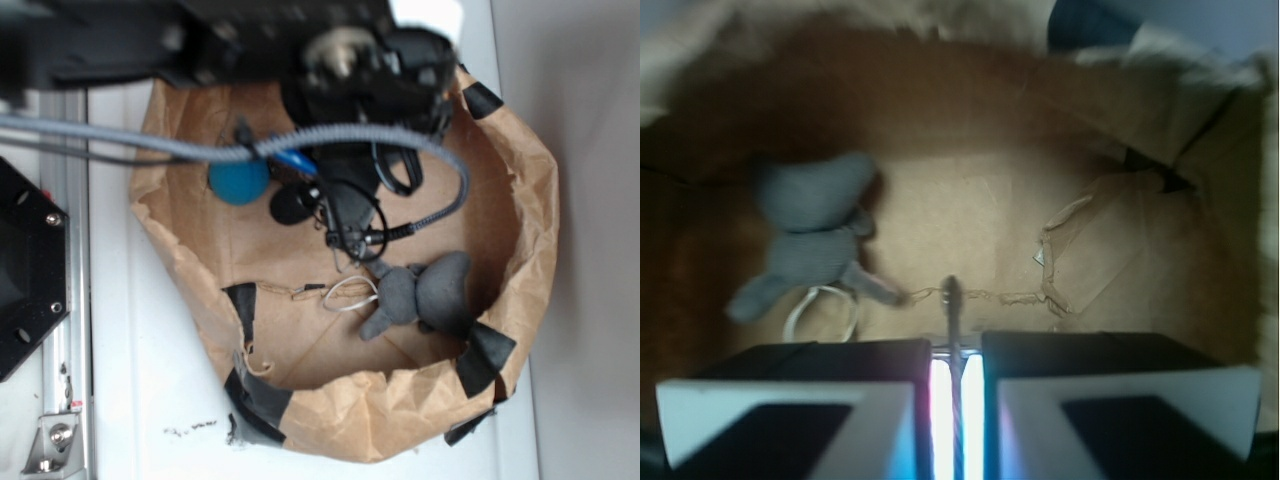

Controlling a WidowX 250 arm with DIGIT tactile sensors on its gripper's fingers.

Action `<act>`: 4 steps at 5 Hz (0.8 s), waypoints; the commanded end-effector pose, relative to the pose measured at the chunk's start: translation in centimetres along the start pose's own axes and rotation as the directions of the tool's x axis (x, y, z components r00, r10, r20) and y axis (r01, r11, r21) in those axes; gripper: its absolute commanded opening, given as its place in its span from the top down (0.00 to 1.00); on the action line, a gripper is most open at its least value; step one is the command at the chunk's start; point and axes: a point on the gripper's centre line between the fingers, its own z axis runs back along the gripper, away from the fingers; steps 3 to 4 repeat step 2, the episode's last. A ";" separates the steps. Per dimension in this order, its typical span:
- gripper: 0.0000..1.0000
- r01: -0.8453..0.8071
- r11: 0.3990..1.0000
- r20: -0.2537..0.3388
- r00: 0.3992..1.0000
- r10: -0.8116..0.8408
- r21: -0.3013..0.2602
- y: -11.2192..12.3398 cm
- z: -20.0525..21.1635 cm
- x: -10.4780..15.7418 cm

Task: Grab the silver keys.

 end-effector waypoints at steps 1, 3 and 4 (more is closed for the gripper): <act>1.00 -0.020 0.993 0.061 0.998 0.013 0.118 -1.6 1.5 -0.5; 1.00 -0.013 0.988 0.050 0.999 0.005 0.155 -2.4 0.7 -1.1; 1.00 -0.013 0.988 0.050 0.999 0.005 0.155 -2.4 0.7 -1.1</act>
